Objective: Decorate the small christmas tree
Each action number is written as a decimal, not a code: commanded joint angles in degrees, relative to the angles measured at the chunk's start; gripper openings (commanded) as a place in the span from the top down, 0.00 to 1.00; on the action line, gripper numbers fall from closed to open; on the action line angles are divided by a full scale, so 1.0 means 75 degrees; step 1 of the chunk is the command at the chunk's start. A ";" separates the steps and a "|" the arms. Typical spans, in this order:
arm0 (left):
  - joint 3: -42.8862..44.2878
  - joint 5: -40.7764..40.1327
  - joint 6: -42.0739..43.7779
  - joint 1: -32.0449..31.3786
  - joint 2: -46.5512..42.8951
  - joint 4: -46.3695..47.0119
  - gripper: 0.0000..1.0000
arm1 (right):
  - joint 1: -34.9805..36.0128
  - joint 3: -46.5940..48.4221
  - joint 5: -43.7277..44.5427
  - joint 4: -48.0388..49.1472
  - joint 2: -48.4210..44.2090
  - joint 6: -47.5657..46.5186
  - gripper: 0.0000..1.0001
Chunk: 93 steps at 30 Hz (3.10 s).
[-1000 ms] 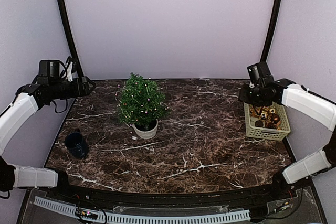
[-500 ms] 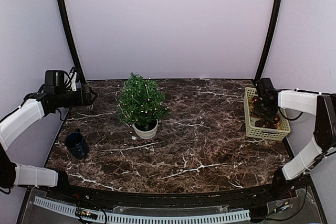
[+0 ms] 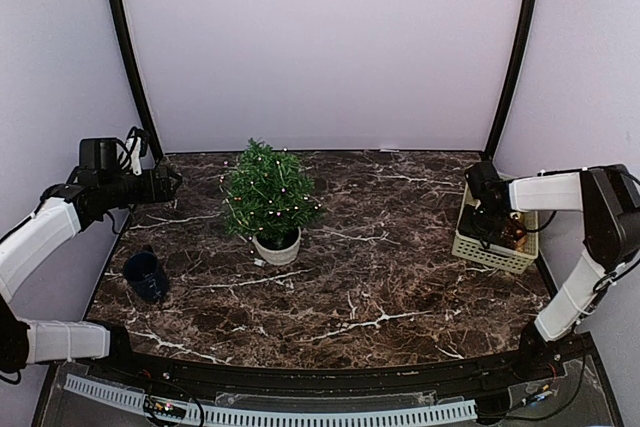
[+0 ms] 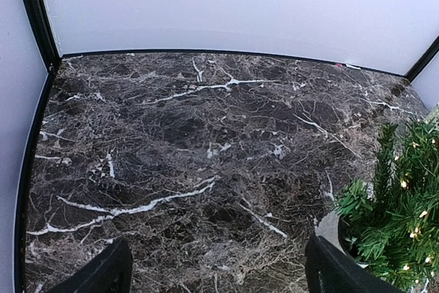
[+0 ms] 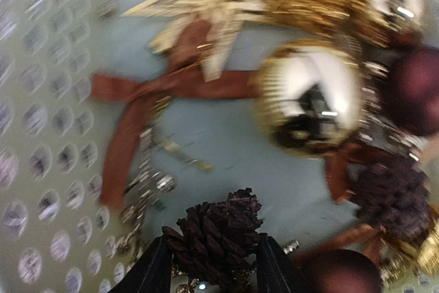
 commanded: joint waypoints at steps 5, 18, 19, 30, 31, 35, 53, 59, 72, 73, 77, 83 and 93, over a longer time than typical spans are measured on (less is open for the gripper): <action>-0.0097 -0.0039 0.0101 0.0041 -0.0222 0.0232 0.10 | 0.2131 0.0284 -0.1863 0.0195 0.0282 0.0733 0.57; -0.0216 0.0071 -0.0075 0.0050 -0.0183 0.0348 0.10 | 0.3727 0.2084 -0.1199 -0.0167 0.0432 0.1092 0.55; -0.0216 0.0044 -0.0078 0.0046 -0.0187 0.0348 0.10 | 0.3712 0.2138 -0.0997 -0.0337 0.0258 0.0985 0.53; -0.0217 -0.0112 -0.0049 0.0042 -0.0202 0.0397 0.10 | 0.2227 0.1726 -0.0932 -0.0926 -0.0553 -0.0832 0.45; -0.0217 -0.0125 -0.0053 0.0041 -0.0193 0.0396 0.10 | 0.2161 0.1740 -0.0941 -0.0912 -0.0448 -0.1108 0.46; -0.0228 -0.0120 -0.0056 0.0047 -0.0179 0.0394 0.10 | 0.2067 0.1995 -0.0692 -0.1095 0.0249 -0.1726 0.51; -0.0272 0.0072 -0.0138 0.0042 -0.0231 0.0428 0.11 | 0.2219 0.2564 0.0264 -0.0838 0.1520 -0.3100 0.69; -0.0267 0.0077 -0.0139 0.0047 -0.0237 0.0447 0.11 | 0.2315 0.2599 0.1037 -0.0926 0.1830 -0.3193 0.76; -0.0282 0.0112 -0.0124 0.0047 -0.0269 0.0482 0.11 | 0.2391 0.2591 0.1737 -0.0476 0.1867 -0.3135 1.00; -0.0286 0.0139 -0.0114 0.0045 -0.0310 0.0491 0.11 | 0.2394 0.2592 0.1761 -0.0485 0.1772 -0.3127 1.00; -0.0374 0.0345 -0.0113 0.0051 -0.0453 0.0628 0.11 | 0.2397 0.2657 0.1926 -0.0759 0.1072 -0.3000 1.00; -0.0468 0.0776 -0.0138 0.0045 -0.0567 0.0807 0.10 | 0.2392 0.2669 0.1139 -0.1042 -0.0306 -0.2681 1.00; -0.0650 0.2761 -0.0165 0.0030 -0.0389 0.1397 0.11 | 0.3241 0.2200 -0.3012 0.1072 -0.1584 -0.1632 1.00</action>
